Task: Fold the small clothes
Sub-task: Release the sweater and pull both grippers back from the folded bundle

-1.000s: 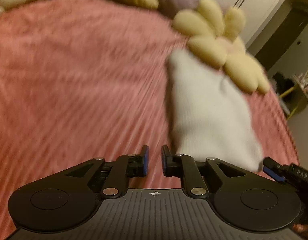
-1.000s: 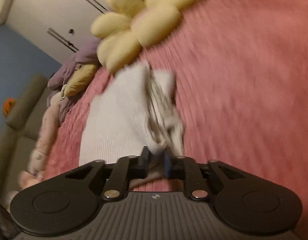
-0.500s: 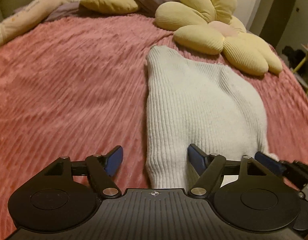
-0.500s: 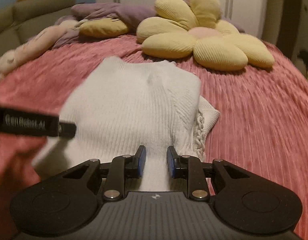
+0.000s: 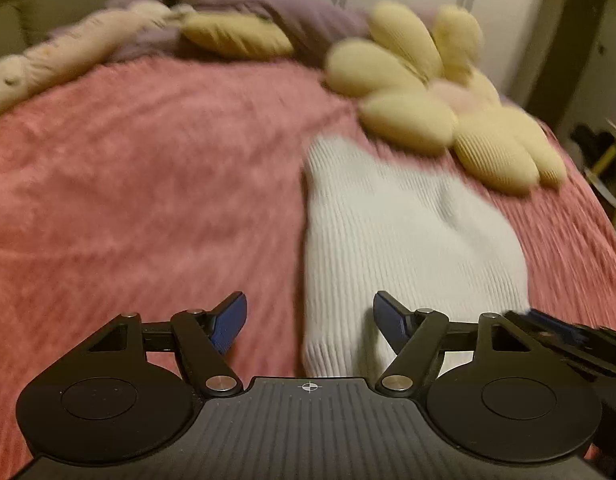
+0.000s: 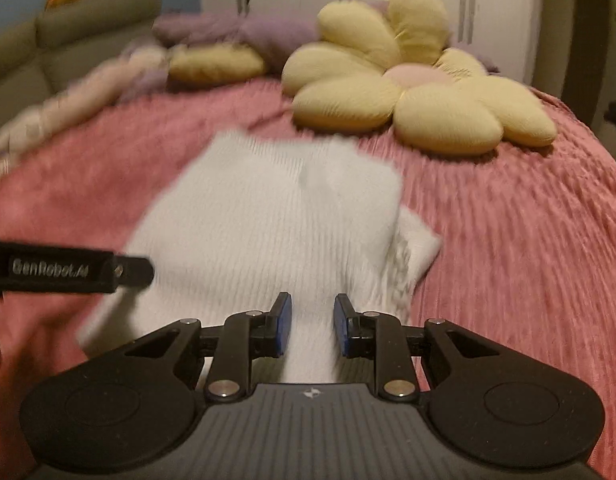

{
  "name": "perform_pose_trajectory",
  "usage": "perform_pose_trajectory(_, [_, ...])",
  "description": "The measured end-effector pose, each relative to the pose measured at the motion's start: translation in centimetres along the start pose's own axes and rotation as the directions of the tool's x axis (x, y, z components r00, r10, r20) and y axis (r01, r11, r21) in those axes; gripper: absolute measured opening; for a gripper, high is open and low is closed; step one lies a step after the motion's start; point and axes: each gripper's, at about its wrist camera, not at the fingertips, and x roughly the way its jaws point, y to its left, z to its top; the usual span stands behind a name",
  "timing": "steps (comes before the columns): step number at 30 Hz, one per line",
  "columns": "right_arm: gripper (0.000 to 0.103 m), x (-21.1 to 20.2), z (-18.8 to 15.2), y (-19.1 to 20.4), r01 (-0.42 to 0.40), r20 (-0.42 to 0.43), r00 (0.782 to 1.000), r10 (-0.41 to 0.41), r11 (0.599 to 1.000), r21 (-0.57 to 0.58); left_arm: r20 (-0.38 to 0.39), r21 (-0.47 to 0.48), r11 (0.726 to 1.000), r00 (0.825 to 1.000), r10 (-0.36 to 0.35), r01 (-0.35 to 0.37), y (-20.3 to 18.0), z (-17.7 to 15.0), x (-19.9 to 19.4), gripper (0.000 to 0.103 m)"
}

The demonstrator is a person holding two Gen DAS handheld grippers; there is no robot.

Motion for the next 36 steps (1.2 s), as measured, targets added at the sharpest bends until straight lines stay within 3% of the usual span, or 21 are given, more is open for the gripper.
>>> perform_pose_trajectory(3, [0.023,-0.1,1.4,-0.1,0.081,0.066,0.994,-0.082,0.997,0.007,0.001,0.043,0.998,0.999,0.041,-0.041,-0.6,0.6,1.3,0.076])
perform_pose_trajectory(5, [0.023,1.3,1.8,-0.2,0.115,0.046,0.992,-0.114,0.993,-0.016,-0.043,0.095,0.994,0.997,0.059,-0.054,-1.1,0.1,2.9,0.08])
perform_pose_trajectory(8, [0.026,4.8,0.4,-0.7,0.148,-0.052,0.987,-0.153,0.985,-0.091,-0.009,0.148,0.986,0.996,0.084,-0.082,-1.8,-0.7,3.6,0.086])
perform_pose_trajectory(12, [0.03,5.1,0.1,-0.4,0.158,-0.04,0.985,-0.167,0.973,-0.166,-0.018,0.158,0.984,0.996,0.083,-0.079,-1.1,-1.0,3.6,0.094])
perform_pose_trajectory(14, [0.051,4.5,0.3,-0.2,0.184,-0.043,0.98,-0.196,0.965,-0.187,-0.049,0.149,0.987,0.997,0.066,-0.058,-0.4,-0.6,2.4,0.098])
perform_pose_trajectory(17, [0.071,1.9,0.1,-0.1,0.235,-0.053,0.968,-0.246,0.959,-0.16,-0.087,0.167,0.984,0.994,0.069,-0.054,0.5,-1.5,-0.3,0.102])
perform_pose_trajectory(19, [0.084,-0.2,-0.8,-0.5,0.198,-0.107,0.972,-0.208,0.976,-0.095,-0.126,0.178,0.982,0.989,0.083,-0.059,0.5,-2.8,-1.8,0.103])
perform_pose_trajectory(21, [0.086,-2.2,-2.3,-0.7,0.194,-0.17,0.965,-0.198,0.98,-0.039,-0.151,0.191,0.98,0.985,0.082,-0.053,0.4,-4.5,-3.5,0.103])
perform_pose_trajectory(22, [0.097,-3.3,-3.0,-0.6,0.19,-0.189,0.964,-0.189,0.982,-0.013,-0.161,0.2,0.979,0.984,0.082,-0.048,0.3,-5.3,-4.3,0.103])
perform_pose_trajectory(25, [0.099,-6.1,-4.9,-0.2,0.15,-0.273,0.954,-0.127,0.987,0.063,-0.196,0.21,0.977,0.977,0.087,-0.045,0.2,-7.1,-6.3,0.103])
perform_pose_trajectory(28, [0.099,-8.2,-5.6,0.2,0.136,-0.305,0.947,-0.098,0.985,0.108,-0.222,0.21,0.976,0.969,0.111,-0.063,0.2,-7.3,-7.4,0.103])
perform_pose_trajectory(33, [0.099,-10.9,-4.3,1.4,0.219,-0.289,0.939,-0.186,0.972,0.087,-0.188,0.235,0.966,0.971,0.15,-0.104,-0.4,-6.1,-9.7,0.103])
perform_pose_trajectory(36, [0.099,-11.5,-2.8,1.6,0.195,-0.342,0.926,-0.16,0.978,0.071,-0.177,0.239,0.966,0.974,0.142,-0.097,-0.5,-5.4,-10.8,0.103])
